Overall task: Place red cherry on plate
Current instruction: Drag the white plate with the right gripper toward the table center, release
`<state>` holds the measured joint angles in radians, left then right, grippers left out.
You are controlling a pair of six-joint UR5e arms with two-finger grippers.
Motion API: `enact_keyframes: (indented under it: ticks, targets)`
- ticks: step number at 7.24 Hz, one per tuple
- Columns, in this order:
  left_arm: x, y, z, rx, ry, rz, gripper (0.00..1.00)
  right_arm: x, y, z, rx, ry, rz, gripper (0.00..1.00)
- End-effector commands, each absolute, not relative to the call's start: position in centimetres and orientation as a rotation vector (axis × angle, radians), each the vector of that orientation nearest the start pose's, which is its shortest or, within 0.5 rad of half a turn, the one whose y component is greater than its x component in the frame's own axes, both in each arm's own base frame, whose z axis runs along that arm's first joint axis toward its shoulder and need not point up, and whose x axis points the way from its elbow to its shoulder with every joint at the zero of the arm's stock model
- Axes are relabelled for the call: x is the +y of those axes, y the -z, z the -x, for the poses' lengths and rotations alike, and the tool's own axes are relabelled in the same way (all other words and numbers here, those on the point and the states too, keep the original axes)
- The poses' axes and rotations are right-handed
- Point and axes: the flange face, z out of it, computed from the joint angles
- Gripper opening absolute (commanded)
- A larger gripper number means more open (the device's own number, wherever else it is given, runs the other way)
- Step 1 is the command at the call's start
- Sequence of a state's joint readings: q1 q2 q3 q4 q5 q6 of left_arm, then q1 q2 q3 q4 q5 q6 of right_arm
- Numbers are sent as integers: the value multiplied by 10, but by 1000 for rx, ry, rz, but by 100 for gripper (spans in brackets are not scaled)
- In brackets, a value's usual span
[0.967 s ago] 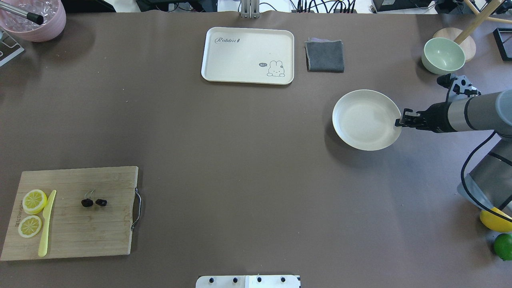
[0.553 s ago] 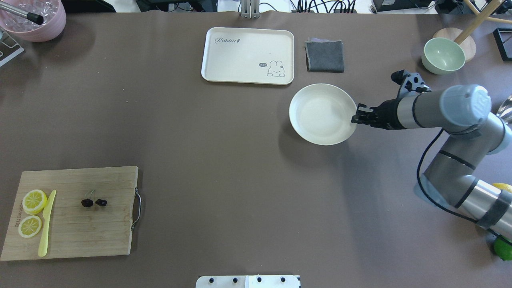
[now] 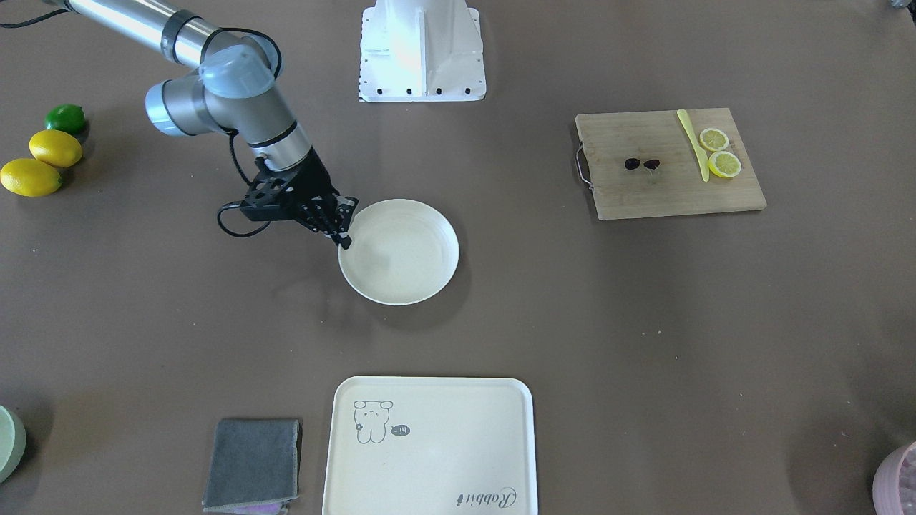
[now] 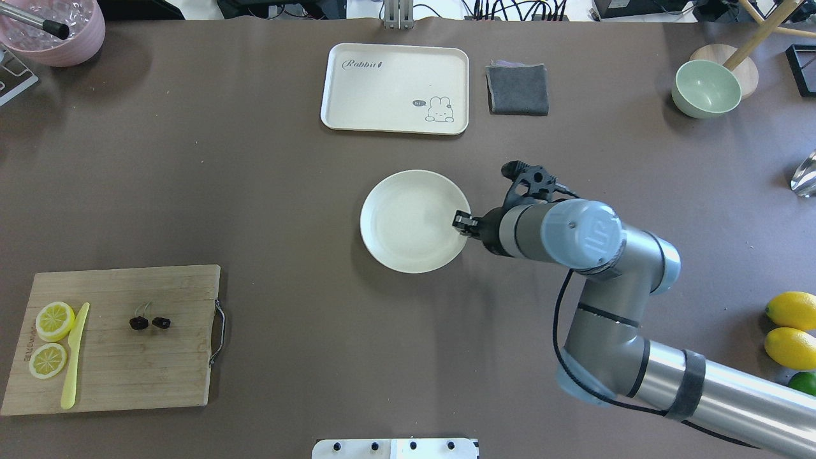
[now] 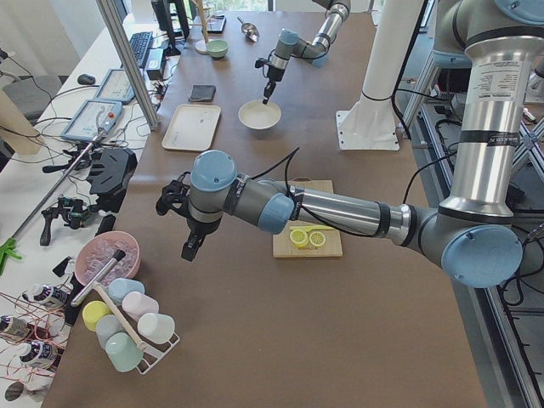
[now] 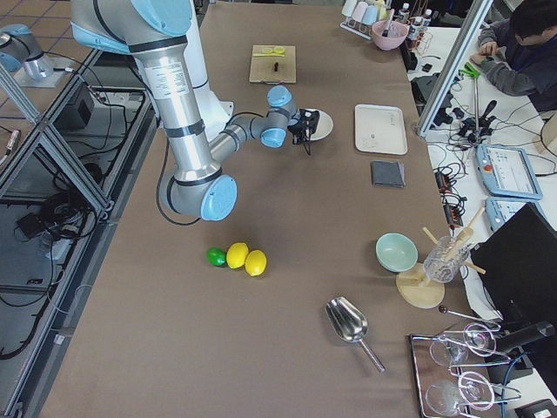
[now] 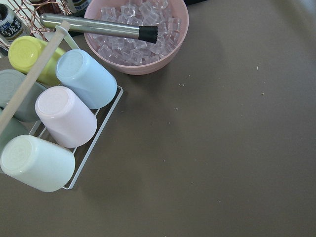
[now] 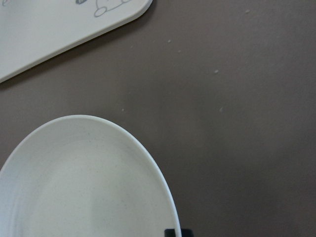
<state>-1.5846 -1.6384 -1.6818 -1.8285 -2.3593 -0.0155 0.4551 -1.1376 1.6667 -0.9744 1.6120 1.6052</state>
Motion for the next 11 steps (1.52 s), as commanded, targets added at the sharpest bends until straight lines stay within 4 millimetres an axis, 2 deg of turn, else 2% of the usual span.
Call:
enact_keyframes:
  ticks: [1, 2, 3, 4, 6, 7, 8, 9, 10, 11]
  targets:
    - [-534, -539, 70, 776, -144, -411, 98, -363, -258, 576, -1107, -430, -207, 0]
    - [-534, -539, 70, 776, -144, -412, 98, -357, -258, 581, -1106, -428, -216, 9]
    - [-534, -538, 70, 776, -145, -413, 98, -359, -257, 578, -1101, -443, -241, 73]
    - [-534, -538, 70, 776, -145, -413, 98, -364, -256, 574, -1093, -452, -268, 100]
    - [-533, -534, 69, 790, -139, -414, 99, -393, -243, 541, -1087, -444, -289, 100]
    - [-529, -511, 56, 895, -83, -386, 99, -415, -234, 506, -1042, -395, -267, 100]
    - [-497, -508, 21, 939, -68, -373, 99, -442, -231, 461, -987, -359, -234, 100]
    - [-480, -491, -15, 1009, -2, -354, 99, -468, -233, 406, -946, -283, -224, 100]
    - [-454, -481, -59, 1079, 12, -309, 99, -491, -248, 365, -928, -227, -221, 100]
    - [-438, -467, -98, 1137, 21, -260, 98, -511, -270, 322, -919, -163, -217, 100]
